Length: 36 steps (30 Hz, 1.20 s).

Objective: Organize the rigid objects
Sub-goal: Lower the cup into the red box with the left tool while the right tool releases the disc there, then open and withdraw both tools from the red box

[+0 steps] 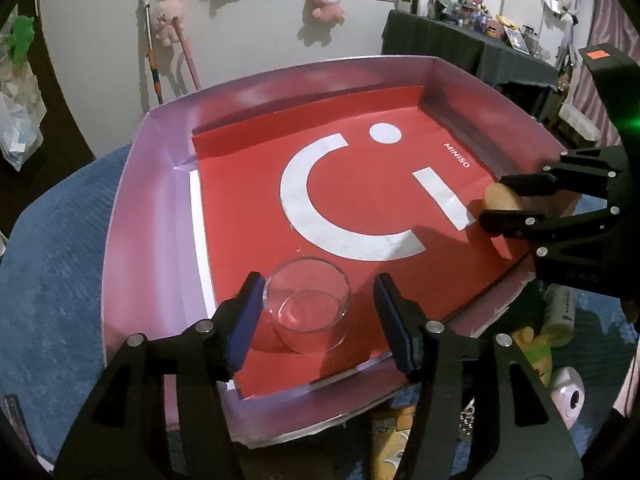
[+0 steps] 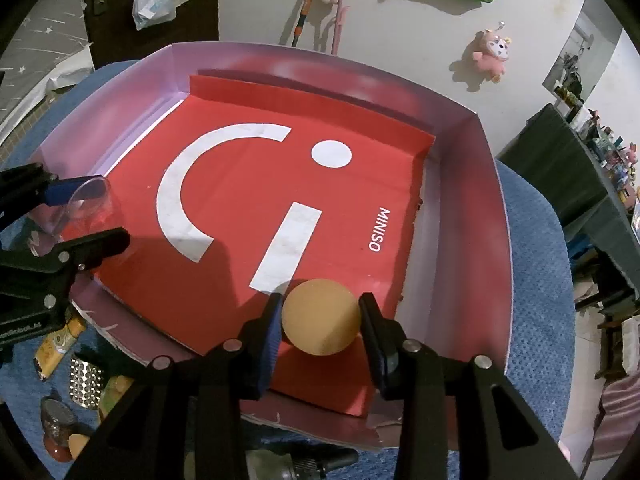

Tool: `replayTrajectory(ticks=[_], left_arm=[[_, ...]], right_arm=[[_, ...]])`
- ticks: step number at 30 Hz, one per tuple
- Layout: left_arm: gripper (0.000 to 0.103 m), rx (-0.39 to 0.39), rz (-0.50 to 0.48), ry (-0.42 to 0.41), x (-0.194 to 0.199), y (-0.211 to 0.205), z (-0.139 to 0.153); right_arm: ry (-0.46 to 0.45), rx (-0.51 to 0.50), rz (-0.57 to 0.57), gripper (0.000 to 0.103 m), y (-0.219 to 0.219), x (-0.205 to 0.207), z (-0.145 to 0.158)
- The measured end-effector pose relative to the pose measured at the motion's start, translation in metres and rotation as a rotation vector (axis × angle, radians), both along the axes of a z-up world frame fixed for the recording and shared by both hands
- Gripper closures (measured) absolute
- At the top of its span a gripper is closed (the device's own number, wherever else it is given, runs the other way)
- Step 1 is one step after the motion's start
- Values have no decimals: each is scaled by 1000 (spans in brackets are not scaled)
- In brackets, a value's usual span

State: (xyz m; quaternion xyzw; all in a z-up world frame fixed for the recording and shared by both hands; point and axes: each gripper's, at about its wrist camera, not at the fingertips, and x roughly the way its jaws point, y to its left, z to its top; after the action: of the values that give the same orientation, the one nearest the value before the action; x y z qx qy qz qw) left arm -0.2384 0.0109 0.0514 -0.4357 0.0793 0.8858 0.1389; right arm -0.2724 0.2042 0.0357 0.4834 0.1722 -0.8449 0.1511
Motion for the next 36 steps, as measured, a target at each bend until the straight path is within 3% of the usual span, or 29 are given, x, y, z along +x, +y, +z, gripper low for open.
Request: replayTrajectory(ticks=[7, 11, 16, 21, 25, 32, 36], left_arm=[[41, 29, 14, 35, 7, -4, 14], [28, 58, 36, 95, 22, -9, 30], [27, 97, 47, 180, 47, -14, 54], [15, 122, 64, 281, 78, -19, 78], [13, 131, 82, 347, 104, -23, 91], [7, 156, 124, 398, 146, -31, 95], [7, 164, 147, 396, 166, -34, 83]], right_arm=[[17, -16, 9, 51, -3, 4, 6], [40, -41, 6, 46, -3, 10, 17], [118, -123, -17, 31, 5, 29, 47], [187, -220, -47, 19, 18, 54, 77], [254, -265, -56, 12, 23, 80, 98], [370, -317, -94, 1, 34, 135, 118], [392, -365, -101, 0, 40, 165, 117]])
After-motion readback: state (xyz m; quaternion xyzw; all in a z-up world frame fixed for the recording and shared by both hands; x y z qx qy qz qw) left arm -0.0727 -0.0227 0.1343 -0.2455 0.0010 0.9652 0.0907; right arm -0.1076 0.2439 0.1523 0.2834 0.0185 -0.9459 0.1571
